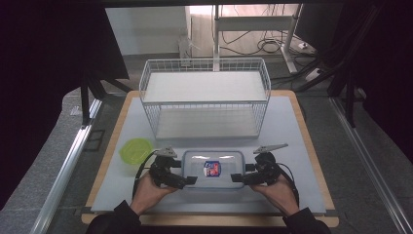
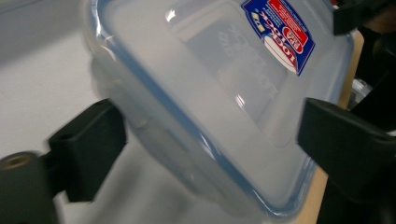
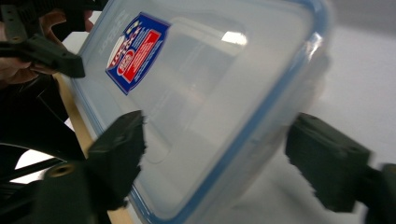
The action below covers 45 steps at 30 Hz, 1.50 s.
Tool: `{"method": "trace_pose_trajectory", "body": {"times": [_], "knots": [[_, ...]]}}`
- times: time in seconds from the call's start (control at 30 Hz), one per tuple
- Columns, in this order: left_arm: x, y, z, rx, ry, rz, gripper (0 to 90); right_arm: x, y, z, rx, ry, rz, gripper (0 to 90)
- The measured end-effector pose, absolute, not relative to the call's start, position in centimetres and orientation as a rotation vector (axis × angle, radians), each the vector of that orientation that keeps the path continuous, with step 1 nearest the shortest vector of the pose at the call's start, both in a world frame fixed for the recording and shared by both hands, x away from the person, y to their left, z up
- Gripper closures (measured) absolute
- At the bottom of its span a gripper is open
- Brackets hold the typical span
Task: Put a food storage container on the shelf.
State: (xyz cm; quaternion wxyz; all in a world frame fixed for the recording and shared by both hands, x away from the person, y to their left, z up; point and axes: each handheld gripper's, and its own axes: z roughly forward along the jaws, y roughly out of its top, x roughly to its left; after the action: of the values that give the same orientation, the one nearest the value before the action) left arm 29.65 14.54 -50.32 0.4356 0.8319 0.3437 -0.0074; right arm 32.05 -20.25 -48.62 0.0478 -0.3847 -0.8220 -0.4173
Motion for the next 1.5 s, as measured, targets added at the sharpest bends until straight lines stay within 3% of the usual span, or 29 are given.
{"method": "trace_pose_trajectory", "body": {"times": [0.17, 0.3, 0.8, 1.5], "knots": [[28.8, 15.2, -50.4, 2.019, 0.870, -0.035, 19.3, 31.6, -21.0, -48.4, -1.172, -2.475, -1.299, 35.8], [28.9, 16.7, -50.7, 1.934, 0.872, -0.103, 36.9, 31.4, -21.8, -48.6, -1.153, -2.422, -1.330, 42.9], [28.7, 16.5, -50.2, 1.850, 0.932, -0.045, 46.5, 30.9, -22.1, -48.1, -1.284, -2.331, -1.346, 53.2], [30.1, 17.2, -47.8, 1.792, 0.895, -0.022, 51.4, 32.1, -22.2, -46.3, -1.211, -2.383, -1.487, 53.2]]}}
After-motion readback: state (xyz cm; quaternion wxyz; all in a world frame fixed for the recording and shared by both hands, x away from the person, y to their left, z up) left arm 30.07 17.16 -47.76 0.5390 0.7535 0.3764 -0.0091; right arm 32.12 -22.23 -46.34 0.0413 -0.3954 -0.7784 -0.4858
